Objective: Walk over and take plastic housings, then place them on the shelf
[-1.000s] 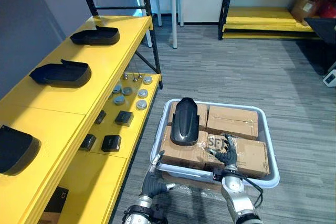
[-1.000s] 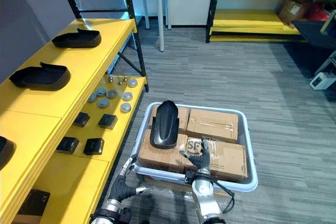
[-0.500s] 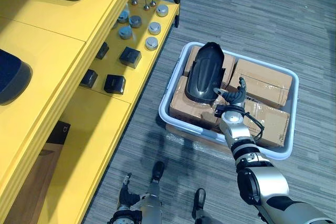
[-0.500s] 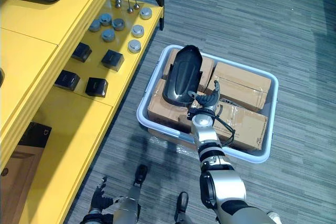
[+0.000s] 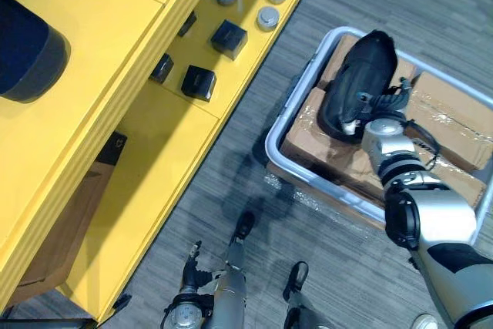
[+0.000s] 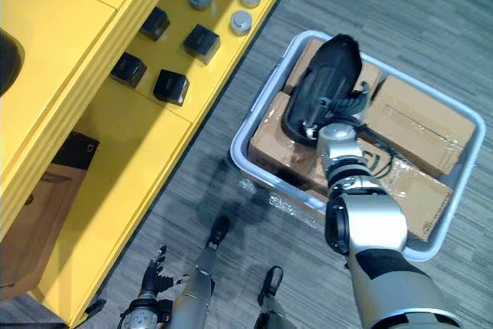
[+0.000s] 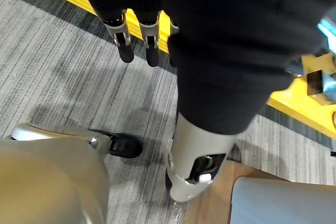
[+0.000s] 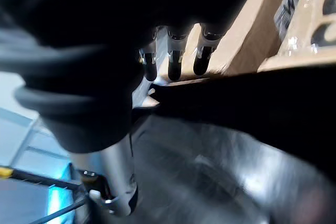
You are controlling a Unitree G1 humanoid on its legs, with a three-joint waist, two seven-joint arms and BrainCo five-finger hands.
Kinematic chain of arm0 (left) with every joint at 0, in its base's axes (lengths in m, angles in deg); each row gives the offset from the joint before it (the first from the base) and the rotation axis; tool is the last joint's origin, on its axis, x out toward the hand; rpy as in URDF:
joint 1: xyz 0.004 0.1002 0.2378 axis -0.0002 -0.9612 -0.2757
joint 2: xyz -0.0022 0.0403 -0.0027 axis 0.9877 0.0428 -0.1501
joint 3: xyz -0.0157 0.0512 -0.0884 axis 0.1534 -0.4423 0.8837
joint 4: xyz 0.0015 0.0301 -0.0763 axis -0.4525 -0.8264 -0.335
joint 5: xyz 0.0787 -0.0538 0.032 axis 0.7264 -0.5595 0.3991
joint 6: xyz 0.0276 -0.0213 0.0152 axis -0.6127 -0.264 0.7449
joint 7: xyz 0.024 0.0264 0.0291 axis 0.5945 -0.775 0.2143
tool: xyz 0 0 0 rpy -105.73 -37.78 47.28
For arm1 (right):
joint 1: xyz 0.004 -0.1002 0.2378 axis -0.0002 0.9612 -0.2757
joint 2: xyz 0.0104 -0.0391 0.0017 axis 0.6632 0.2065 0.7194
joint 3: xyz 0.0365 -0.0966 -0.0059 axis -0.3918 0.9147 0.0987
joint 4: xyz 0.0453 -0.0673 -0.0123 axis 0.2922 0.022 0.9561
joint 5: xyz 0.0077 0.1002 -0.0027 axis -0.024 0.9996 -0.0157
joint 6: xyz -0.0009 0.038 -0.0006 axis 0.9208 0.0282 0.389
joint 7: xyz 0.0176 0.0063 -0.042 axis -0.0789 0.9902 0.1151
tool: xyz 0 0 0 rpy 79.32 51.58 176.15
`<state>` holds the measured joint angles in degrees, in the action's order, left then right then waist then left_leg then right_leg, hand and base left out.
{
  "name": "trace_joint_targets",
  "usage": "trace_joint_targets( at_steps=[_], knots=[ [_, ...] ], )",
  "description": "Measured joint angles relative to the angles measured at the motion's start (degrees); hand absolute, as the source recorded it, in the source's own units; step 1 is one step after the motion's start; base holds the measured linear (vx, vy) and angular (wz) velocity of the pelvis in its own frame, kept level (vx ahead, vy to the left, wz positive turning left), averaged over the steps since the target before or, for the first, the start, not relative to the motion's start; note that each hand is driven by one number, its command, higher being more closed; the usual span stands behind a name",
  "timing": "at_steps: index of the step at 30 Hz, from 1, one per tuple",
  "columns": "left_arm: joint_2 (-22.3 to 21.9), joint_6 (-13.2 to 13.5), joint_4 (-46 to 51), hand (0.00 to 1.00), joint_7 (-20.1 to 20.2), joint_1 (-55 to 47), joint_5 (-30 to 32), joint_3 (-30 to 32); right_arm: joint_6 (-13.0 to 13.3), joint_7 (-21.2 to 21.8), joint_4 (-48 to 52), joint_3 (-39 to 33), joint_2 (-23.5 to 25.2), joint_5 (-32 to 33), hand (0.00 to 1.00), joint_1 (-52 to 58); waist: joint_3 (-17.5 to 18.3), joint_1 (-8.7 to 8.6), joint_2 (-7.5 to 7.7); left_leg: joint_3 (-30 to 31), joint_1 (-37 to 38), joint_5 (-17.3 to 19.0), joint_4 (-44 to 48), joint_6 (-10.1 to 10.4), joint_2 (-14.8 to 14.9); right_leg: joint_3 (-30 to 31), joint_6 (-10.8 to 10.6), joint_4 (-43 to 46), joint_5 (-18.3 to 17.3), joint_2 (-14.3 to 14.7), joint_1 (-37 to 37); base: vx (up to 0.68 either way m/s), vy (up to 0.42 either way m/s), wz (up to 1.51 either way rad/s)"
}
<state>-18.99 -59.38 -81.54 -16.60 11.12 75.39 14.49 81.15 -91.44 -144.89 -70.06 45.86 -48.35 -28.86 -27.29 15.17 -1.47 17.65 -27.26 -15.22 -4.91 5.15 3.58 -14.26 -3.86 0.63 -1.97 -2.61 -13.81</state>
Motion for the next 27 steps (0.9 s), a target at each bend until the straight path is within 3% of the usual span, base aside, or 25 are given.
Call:
trace_joint_targets(
  at_steps=[3,7,8,14,22,27],
  knots=[
    [0.02,0.03,0.03,0.00,0.63,0.40,-0.81,-0.81,-0.94,0.15,-1.54,2.15,-3.90,-0.09,0.00,-0.05,-0.49,0.04,-0.95,1.15,-1.38,-0.01,0.01,0.00,-0.35,-0.85,-0.22,-0.02,-0.15,-0.04,-0.85,0.08,-0.055,0.14],
    [0.11,0.06,0.07,0.00,1.26,0.97,-2.06,-1.64,-2.49,-0.17,-2.20,4.44,-6.30,-1.05,0.00,-1.66,-0.57,1.02,-1.16,1.29,-2.42,0.00,0.07,-0.01,-0.37,-0.86,-0.28,-0.01,-0.18,-0.03,-1.84,0.08,-0.053,0.03],
    [0.09,0.06,0.07,0.00,1.27,1.09,-2.18,-1.78,-2.70,-0.40,-2.20,4.44,-6.63,-1.82,1.00,-1.71,-0.57,1.23,-1.16,1.28,-2.55,0.00,0.10,-0.01,-0.37,-0.86,-0.28,-0.01,-0.18,-0.03,-1.96,0.07,-0.056,0.02],
    [0.04,-0.27,-0.12,0.00,1.12,1.35,-4.10,-2.18,-4.39,-1.98,-2.27,4.42,-7.90,-2.85,1.00,-1.69,-0.70,1.23,-1.41,1.25,-3.03,0.05,0.57,0.01,-0.42,-0.74,-0.30,0.25,-0.20,-0.07,-2.40,0.05,-0.047,-0.01],
    [-0.98,-1.51,-0.37,0.00,1.00,1.57,-5.15,-2.18,-4.93,3.59,-4.54,1.43,-9.30,-1.53,1.00,-0.55,-1.09,1.15,-2.43,1.16,-1.57,0.05,0.59,0.03,-0.30,-0.85,-0.54,0.57,-0.39,-0.07,-1.21,0.03,-0.049,-0.01],
    [-2.64,-3.08,10.73,0.00,0.81,-3.26,-5.16,-2.15,-5.17,5.15,-4.62,-0.60,-9.28,-2.07,1.00,2.52,-1.13,0.78,-2.56,1.38,1.72,0.05,0.10,0.03,-0.78,-1.75,-0.68,0.52,-0.84,-0.57,2.08,0.08,-0.068,0.09]
  ],
)
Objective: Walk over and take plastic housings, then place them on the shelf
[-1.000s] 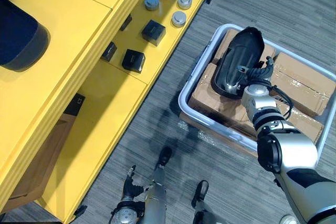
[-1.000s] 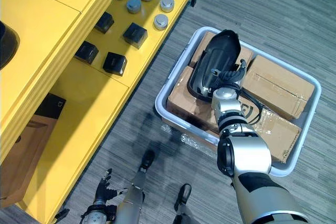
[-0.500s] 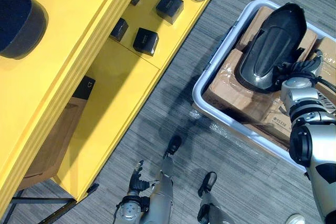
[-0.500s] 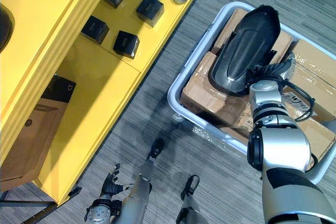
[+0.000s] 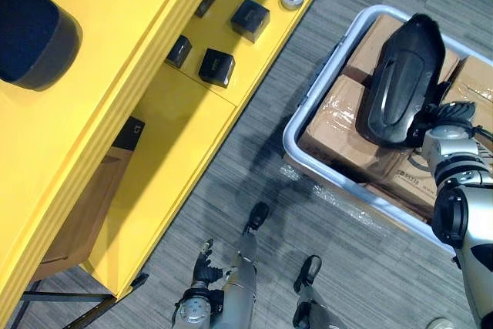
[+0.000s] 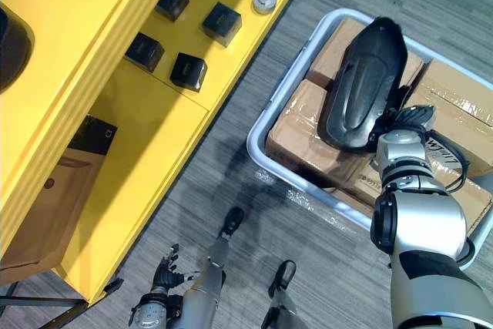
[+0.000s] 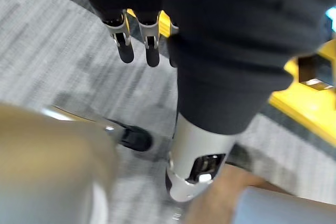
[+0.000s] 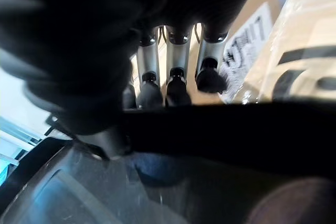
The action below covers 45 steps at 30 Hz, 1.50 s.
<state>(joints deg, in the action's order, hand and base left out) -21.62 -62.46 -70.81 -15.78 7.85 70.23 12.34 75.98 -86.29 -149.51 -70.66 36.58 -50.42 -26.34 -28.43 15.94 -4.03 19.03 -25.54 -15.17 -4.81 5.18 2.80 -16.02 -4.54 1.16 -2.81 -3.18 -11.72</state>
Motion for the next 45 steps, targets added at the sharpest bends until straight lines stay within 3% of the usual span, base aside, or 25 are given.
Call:
trace_joint_targets(
  at_steps=[5,8,11,14,17,18,21,24,31,35,37,40,45],
  knots=[
    [-0.91,0.89,21.24,0.00,0.06,-3.83,-1.22,0.45,-0.39,0.29,1.49,-0.41,0.67,-3.68,1.00,1.09,0.06,-2.37,-0.11,1.45,3.75,0.00,-0.07,0.00,-0.76,-2.04,0.11,0.33,-1.33,-0.42,4.56,0.07,-0.071,0.22],
    [-0.70,1.10,27.45,0.00,0.22,-3.17,-2.67,0.94,-0.22,0.23,8.15,2.99,2.47,-8.19,1.00,3.52,0.81,-3.44,-0.36,1.28,5.45,0.08,-0.11,0.09,-0.66,-2.02,0.18,0.33,-1.48,-0.38,6.15,0.06,-0.078,-0.02],
    [0.18,1.68,29.86,0.00,0.82,-1.21,-5.40,1.74,0.17,0.25,12.99,6.25,6.59,-14.25,1.00,5.67,1.37,-5.10,-0.41,0.70,7.16,0.20,-0.13,0.23,-0.36,-1.66,0.22,0.29,-1.50,-0.25,7.67,0.04,-0.047,-0.06],
    [1.14,1.76,29.93,0.00,1.47,2.04,-8.78,1.74,0.33,0.74,17.03,8.56,10.51,-17.46,1.00,8.06,2.95,-5.51,-0.34,-0.48,7.93,0.29,-0.13,0.35,0.17,-0.43,0.36,0.34,-1.40,-0.01,7.89,0.04,-0.051,-0.21],
    [2.28,1.78,29.21,0.00,2.98,7.16,-17.62,1.41,0.59,2.37,21.54,12.41,14.35,-22.80,1.00,10.61,5.20,-6.80,-0.11,-2.29,8.97,0.34,-0.14,0.40,0.88,1.13,0.82,0.23,-1.04,0.27,8.20,0.01,-0.033,-0.28],
    [3.01,1.74,28.16,0.00,3.78,9.06,-20.73,0.69,0.61,2.94,22.44,13.05,14.80,-23.35,0.00,11.20,5.60,-7.02,-0.08,-2.86,9.46,0.34,-0.15,0.40,1.04,1.52,0.94,0.23,-0.94,0.30,8.50,0.00,-0.020,-0.22],
    [4.54,1.41,25.42,0.00,4.16,13.21,-23.53,-0.31,0.87,3.57,23.20,12.98,17.61,-23.81,0.00,12.58,7.70,-8.66,0.69,-4.07,10.05,0.35,-0.16,0.43,1.56,2.74,1.35,0.01,-0.48,0.61,8.60,-0.01,-0.015,-0.24],
    [4.89,1.37,23.75,0.00,3.51,17.51,-22.96,-2.35,1.06,3.42,22.60,11.58,19.57,-23.65,0.00,13.01,8.38,-8.86,1.17,-5.58,10.39,0.56,-0.17,0.69,2.57,4.46,1.83,-0.10,0.24,1.29,8.06,-0.04,-0.017,-0.30],
    [3.96,0.89,17.73,0.00,-0.09,15.97,-15.44,-6.45,1.71,-1.02,13.50,-1.86,20.12,-12.71,0.00,10.84,8.22,-8.49,1.22,-4.89,5.47,-0.26,-0.14,0.98,3.47,3.90,2.35,-0.87,1.73,2.44,3.79,-0.02,-0.011,-0.01],
    [3.05,-0.26,12.22,0.00,-0.33,11.88,-11.06,-6.80,1.92,-3.72,11.02,-4.56,16.31,-6.77,0.00,4.51,5.89,-7.65,1.13,-4.39,4.70,-0.28,-0.12,1.00,3.34,3.08,2.30,-0.90,1.68,2.40,3.32,0.03,-0.010,0.08],
    [2.89,-1.42,8.37,0.00,-0.33,9.76,-8.24,-8.13,2.60,-5.25,10.73,-4.63,11.58,-4.41,0.00,0.91,5.11,-6.53,1.04,-3.30,2.62,-0.21,-0.09,1.06,3.19,2.15,2.12,-0.68,1.53,2.43,1.60,0.02,-0.004,0.16],
    [2.57,-2.23,4.37,0.00,0.22,7.59,-5.52,-8.50,3.29,-5.97,8.46,-4.51,5.83,-3.21,0.00,-2.59,3.87,-4.73,0.79,-2.82,-0.18,-0.30,0.27,0.96,2.83,1.48,1.62,0.33,1.16,2.05,-1.30,0.03,0.004,0.08],
    [2.66,-2.91,1.03,0.00,0.63,5.05,-4.32,-8.33,3.38,-6.48,5.06,-1.32,1.29,-2.16,0.00,-3.93,2.70,-2.79,0.20,-2.91,-3.51,-0.41,0.88,0.78,1.88,1.12,1.28,0.99,0.93,1.09,-4.67,0.06,-0.006,0.01]
  ],
)
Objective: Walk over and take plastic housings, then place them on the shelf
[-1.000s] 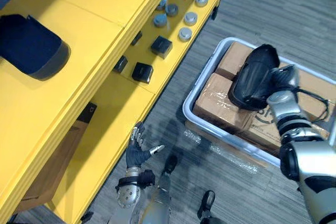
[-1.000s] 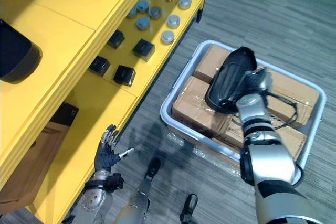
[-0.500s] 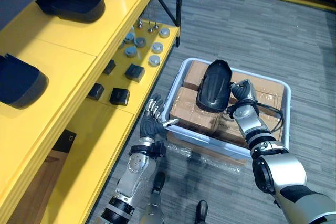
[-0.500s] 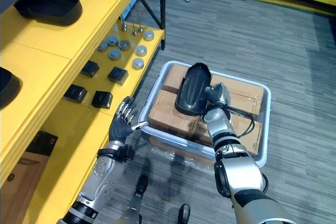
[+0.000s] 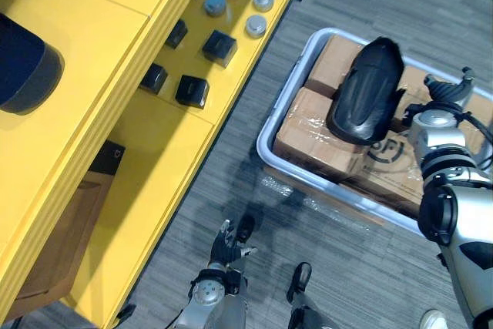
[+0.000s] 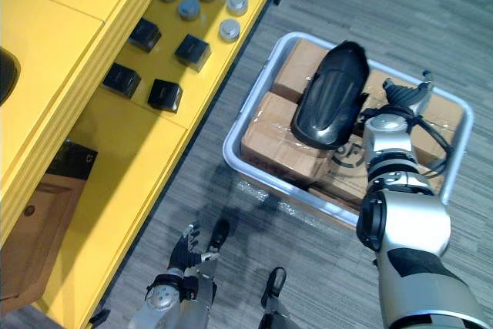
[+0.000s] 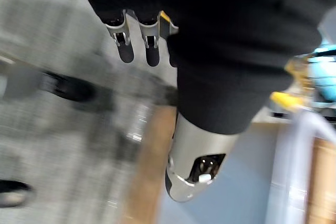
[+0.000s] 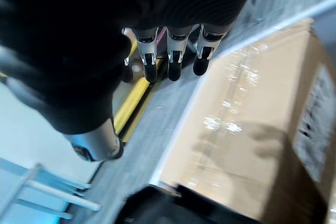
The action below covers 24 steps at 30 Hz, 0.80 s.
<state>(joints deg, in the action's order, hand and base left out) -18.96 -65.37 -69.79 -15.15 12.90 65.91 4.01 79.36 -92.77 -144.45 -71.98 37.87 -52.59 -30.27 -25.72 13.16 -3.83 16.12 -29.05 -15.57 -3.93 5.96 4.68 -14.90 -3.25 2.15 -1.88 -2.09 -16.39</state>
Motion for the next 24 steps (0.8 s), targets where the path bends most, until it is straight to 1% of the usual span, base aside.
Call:
trace_joint_targets(
  at_steps=[3,4,5,8,11,12,13,14,15,17,20,24],
  knots=[
    [-0.31,-0.05,-1.84,0.00,0.11,-0.15,-0.08,0.75,-0.07,-1.06,-0.50,2.92,-1.90,-0.01,0.00,-0.63,-0.42,0.61,0.06,0.11,-1.72,0.01,0.23,-0.02,-0.07,-0.13,-0.01,0.16,0.01,-0.04,-1.67,0.05,-0.021,0.00],
    [-0.34,-0.05,-2.19,0.00,0.11,-0.20,-0.10,1.47,-0.06,-1.20,-0.95,5.41,-2.61,-0.03,0.00,-2.23,-0.99,0.64,0.06,0.10,-2.65,0.04,0.53,-0.06,-0.06,-0.09,-0.01,0.28,0.01,-0.03,-2.55,0.03,-0.022,-0.04],
    [-0.41,-0.03,-2.37,0.00,0.11,-0.20,-0.12,2.10,-0.05,-1.17,-1.17,6.41,-3.02,-0.02,0.00,-2.86,-1.08,0.65,0.04,0.11,-3.20,0.06,0.70,-0.07,-0.07,-0.11,-0.01,0.28,0.01,-0.01,-3.02,0.04,-0.031,-0.05],
    [-0.73,0.10,-2.83,0.00,0.04,-0.19,-0.21,3.33,-0.09,-0.35,-2.70,9.94,-5.99,-0.04,0.00,-4.75,-1.35,1.46,0.08,1.15,-6.30,0.07,1.35,-0.07,-0.04,-0.66,-0.02,0.31,0.02,0.34,-5.53,0.01,-0.011,0.04],
    [-1.35,0.75,-3.06,0.00,0.04,-0.17,-0.25,4.19,-0.13,0.64,-3.29,11.17,-7.31,-0.07,0.00,-4.74,-1.66,2.09,0.03,2.36,-8.52,0.07,1.94,-0.06,-0.08,-1.69,-0.02,0.23,0.02,0.64,-6.98,0.01,-0.002,0.14],
    [-1.85,1.00,-3.37,0.00,-0.06,-0.10,-0.44,4.46,-0.12,1.54,-4.00,12.11,-7.61,-0.10,0.00,-4.78,-1.66,2.61,0.03,2.84,-9.73,0.08,2.25,-0.05,-0.09,-2.12,-0.02,0.24,0.02,0.78,-7.83,0.02,0.011,0.13],
    [-2.23,1.48,-3.26,0.00,-0.14,0.17,-0.77,4.56,-0.12,1.44,-4.64,11.94,-7.95,-0.06,0.00,-4.70,-1.66,3.34,0.01,3.27,-10.77,0.07,2.32,-0.04,-0.07,-2.68,-0.02,0.21,0.01,0.90,-8.67,0.02,0.014,0.13],
    [-2.40,1.66,-3.25,0.00,-0.24,0.33,-0.82,4.62,-0.12,1.04,-4.60,11.82,-8.31,-0.05,0.00,-4.72,-1.66,3.48,0.01,3.57,-11.32,0.07,2.36,-0.03,-0.10,-2.94,-0.02,0.21,0.01,0.96,-9.02,0.01,0.023,0.17],
    [-2.74,1.72,-3.22,0.00,-0.29,0.51,-1.19,4.97,-0.12,1.05,-4.34,11.82,-9.34,-0.05,1.00,-4.78,-1.66,3.69,0.02,4.27,-12.05,0.06,2.36,-0.02,-0.22,-3.46,-0.04,0.24,-0.01,1.00,-9.51,0.00,0.030,0.18],
    [-3.67,1.69,-3.12,0.00,-0.30,0.60,-1.36,6.06,-0.18,1.25,-3.76,11.83,-10.74,-0.01,1.00,-4.43,-1.67,3.92,0.01,4.58,-12.64,0.07,2.36,0.00,-0.52,-4.32,-0.33,0.29,-0.20,0.76,-9.92,0.00,0.035,0.14],
    [-5.62,1.63,-2.18,0.00,-0.37,0.56,-1.40,8.75,-0.89,1.31,0.57,12.10,-12.98,0.20,1.00,-2.09,-1.66,3.86,0.02,5.14,-13.76,0.15,2.38,0.07,-0.85,-5.04,-0.94,1.64,-0.82,0.31,-11.37,-0.02,0.041,0.06],
    [-7.24,1.42,-1.12,0.00,-0.12,0.43,-2.33,11.16,-1.78,2.34,3.02,12.57,-13.47,0.19,1.00,-0.05,-1.66,3.75,0.03,5.09,-13.10,0.13,2.39,0.07,-0.98,-5.86,-0.82,4.08,-2.30,-0.42,-11.75,-0.02,0.009,0.03]
  ],
)
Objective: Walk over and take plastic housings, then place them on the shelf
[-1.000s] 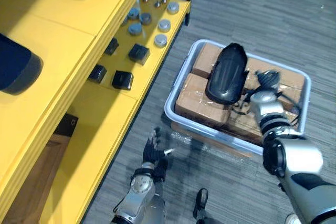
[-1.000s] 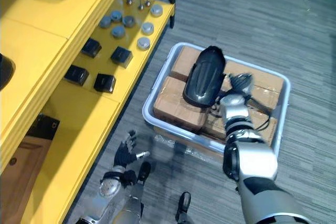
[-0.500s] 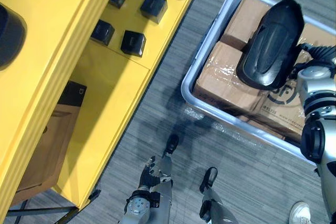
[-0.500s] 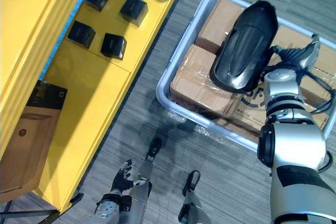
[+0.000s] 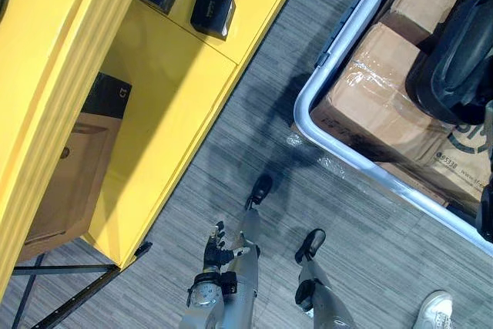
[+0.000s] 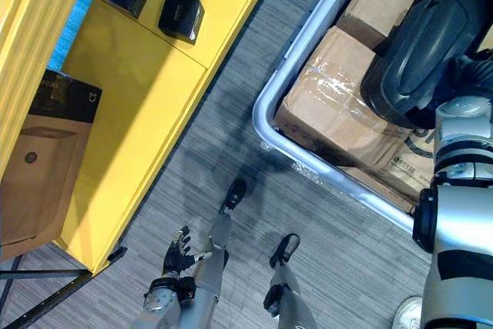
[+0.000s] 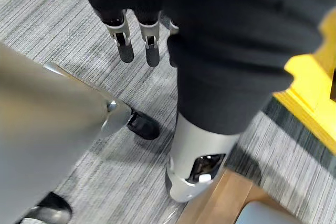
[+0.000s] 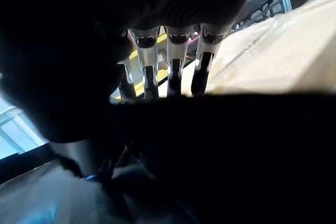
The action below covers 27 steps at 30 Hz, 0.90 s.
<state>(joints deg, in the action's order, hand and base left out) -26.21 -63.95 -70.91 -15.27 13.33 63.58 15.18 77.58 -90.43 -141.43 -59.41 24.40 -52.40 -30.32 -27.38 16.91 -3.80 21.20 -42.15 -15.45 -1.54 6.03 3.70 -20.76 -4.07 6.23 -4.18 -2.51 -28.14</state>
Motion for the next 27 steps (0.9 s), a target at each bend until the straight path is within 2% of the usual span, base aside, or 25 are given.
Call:
trace_joint_targets(
  at_steps=[6,9,14,18,22,24,25,27],
  knots=[
    [-0.85,-0.37,1.82,0.00,0.17,-0.79,0.05,2.08,-0.79,3.63,1.07,-1.03,1.50,-0.17,1.00,2.85,0.01,-0.33,0.02,-0.75,3.89,0.01,-0.04,0.01,0.10,-0.27,0.62,1.29,-0.78,-0.40,2.96,0.00,-0.012,-0.01],
    [-0.62,-0.33,2.54,0.00,0.19,-1.96,0.16,2.20,-0.95,6.94,-1.34,-3.16,4.49,-0.05,1.00,3.03,0.01,-0.64,0.00,-0.91,7.29,0.02,-0.16,0.01,0.14,-0.18,0.72,1.14,-0.84,-0.46,6.14,-0.01,-0.039,-0.01],
    [-0.24,-0.27,7.13,0.00,0.20,-5.73,0.66,2.15,-1.10,8.01,-2.25,-1.92,8.75,-0.51,1.00,2.71,0.01,-0.59,0.01,-1.16,11.29,0.13,-0.48,0.11,0.39,-0.16,1.16,1.26,-1.25,-0.35,9.86,-0.04,-0.058,0.01],
    [1.64,-0.15,14.06,0.00,0.35,-9.72,1.24,2.22,-0.77,7.57,2.00,-0.39,12.25,-2.69,1.00,2.73,-0.07,-0.88,0.16,-2.44,15.86,0.09,-1.97,0.09,0.90,0.96,1.16,1.50,-1.25,-0.38,13.16,-0.01,-0.061,-0.11],
    [3.73,1.05,20.44,0.00,0.32,-11.26,1.11,3.47,1.09,7.03,9.35,2.82,16.48,-7.00,1.00,3.00,0.42,-3.22,1.32,-4.15,19.04,0.00,-3.07,-0.03,1.51,2.46,1.18,1.43,-1.22,-0.23,15.13,0.02,-0.074,-0.18],
    [4.18,1.26,23.36,0.00,0.29,-11.16,1.04,3.83,1.86,6.85,13.72,2.94,17.84,-9.06,1.00,4.87,1.05,-4.17,2.36,-5.06,20.35,-0.04,-3.35,-0.07,1.63,3.13,1.18,1.14,-1.20,-0.25,16.06,0.03,-0.061,-0.15],
    [4.44,1.76,25.48,0.00,0.16,-10.78,0.98,3.84,1.90,6.63,15.70,3.57,18.76,-10.87,1.00,6.11,1.59,-5.32,3.25,-5.31,21.09,-0.03,-3.36,-0.07,1.62,3.25,1.19,1.06,-1.21,-0.31,16.82,0.04,-0.056,-0.04],
    [5.13,2.09,26.13,0.00,0.14,-8.50,0.78,3.69,1.94,6.46,18.35,4.85,18.95,-12.55,1.00,8.14,2.26,-6.40,3.87,-5.50,22.00,-0.01,-3.37,-0.05,1.61,3.24,1.19,0.48,-1.21,-0.26,17.97,0.04,-0.055,0.01]
  ],
)
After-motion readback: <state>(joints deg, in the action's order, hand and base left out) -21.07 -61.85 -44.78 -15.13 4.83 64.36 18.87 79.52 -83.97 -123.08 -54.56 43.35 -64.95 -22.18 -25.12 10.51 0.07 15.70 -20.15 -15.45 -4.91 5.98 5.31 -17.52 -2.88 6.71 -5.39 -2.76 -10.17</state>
